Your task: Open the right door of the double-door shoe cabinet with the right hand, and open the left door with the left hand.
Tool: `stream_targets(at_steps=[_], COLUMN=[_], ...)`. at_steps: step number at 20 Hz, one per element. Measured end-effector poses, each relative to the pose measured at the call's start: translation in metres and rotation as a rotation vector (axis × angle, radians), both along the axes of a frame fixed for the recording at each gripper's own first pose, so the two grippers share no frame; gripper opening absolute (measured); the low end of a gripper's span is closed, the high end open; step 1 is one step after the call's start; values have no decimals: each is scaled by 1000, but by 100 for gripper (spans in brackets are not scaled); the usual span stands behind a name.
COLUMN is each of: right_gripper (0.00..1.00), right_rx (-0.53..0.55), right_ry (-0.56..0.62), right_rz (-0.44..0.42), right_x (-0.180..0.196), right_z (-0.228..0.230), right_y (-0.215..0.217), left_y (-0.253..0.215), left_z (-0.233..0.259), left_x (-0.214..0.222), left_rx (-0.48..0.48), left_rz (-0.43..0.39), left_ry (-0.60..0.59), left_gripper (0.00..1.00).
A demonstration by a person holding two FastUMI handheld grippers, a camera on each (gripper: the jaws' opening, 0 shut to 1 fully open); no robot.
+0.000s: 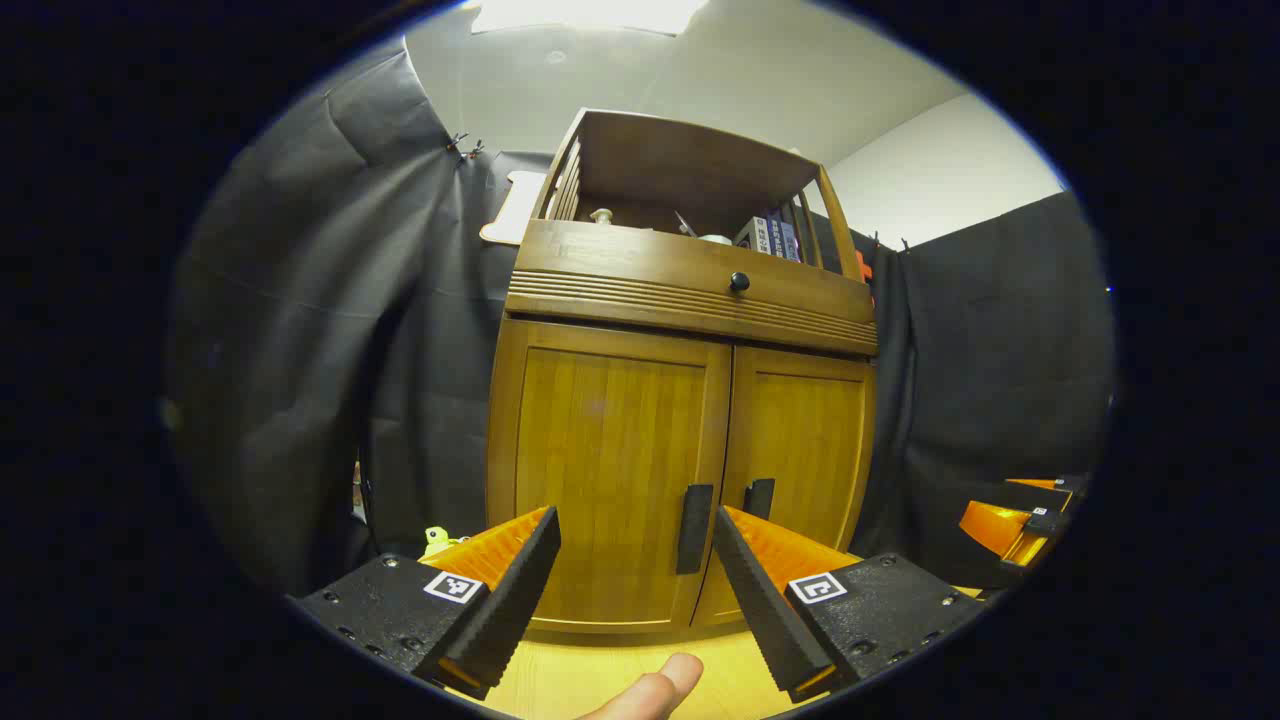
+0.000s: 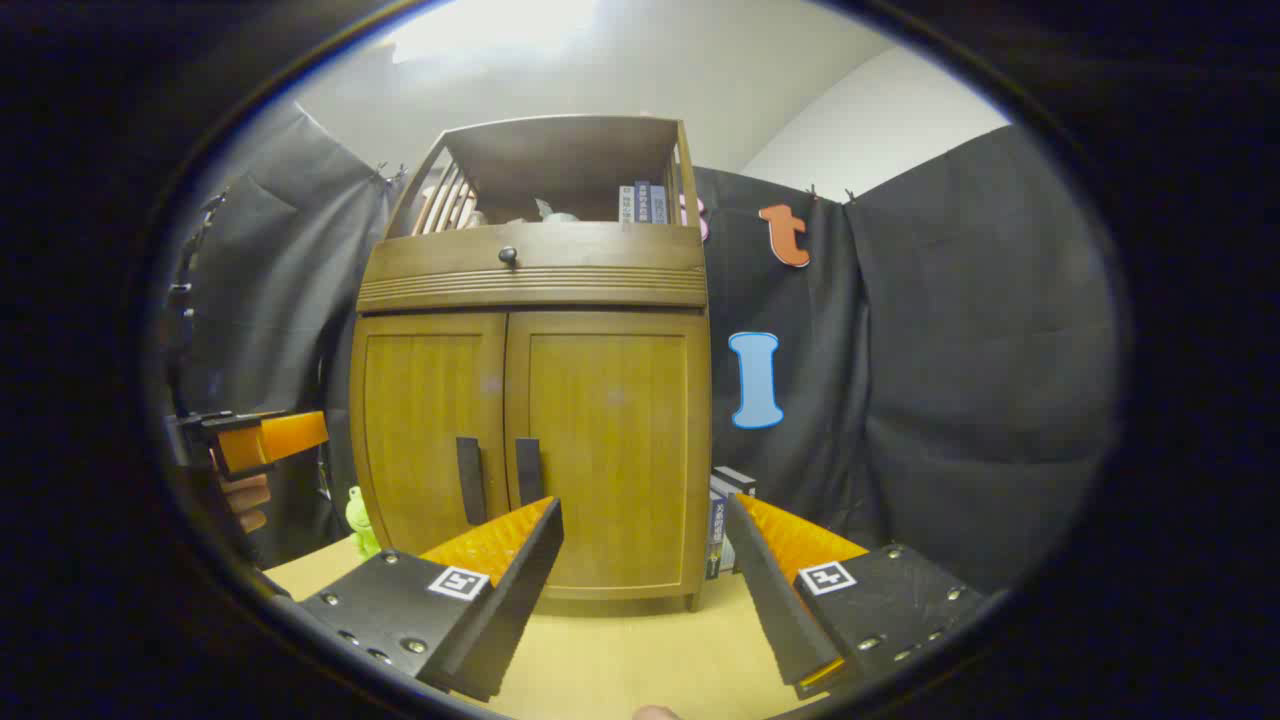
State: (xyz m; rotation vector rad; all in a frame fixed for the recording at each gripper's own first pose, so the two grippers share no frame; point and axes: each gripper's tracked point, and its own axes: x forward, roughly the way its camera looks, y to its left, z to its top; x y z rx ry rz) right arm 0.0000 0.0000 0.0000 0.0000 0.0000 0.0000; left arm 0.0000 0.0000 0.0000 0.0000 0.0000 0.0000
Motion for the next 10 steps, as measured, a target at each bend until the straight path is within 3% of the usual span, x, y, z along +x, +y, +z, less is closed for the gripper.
stream_targets(at_steps=[2,3,6,8,10], right_gripper=[95,95,95,95,95], right_rx=[-4,1,10,38,54], right_ry=[3,3,8,19,25], right_rz=[-6,-7,-8,26,-2], right_x=[-1,-1,-1,-2,0], right_z=[0,0,1,1,-1], right_y=[-1,0,-1,3,-3], left_y=[0,-2,-4,-5,-12], left_z=[-2,-3,-9,-10,-10], left_x=[2,3,1,4,6], left_rx=[9,8,1,9,11], left_rz=[1,-9,-50,-25,-51], left_ry=[8,14,51,43,39], left_gripper=[92,99,96,92,92])
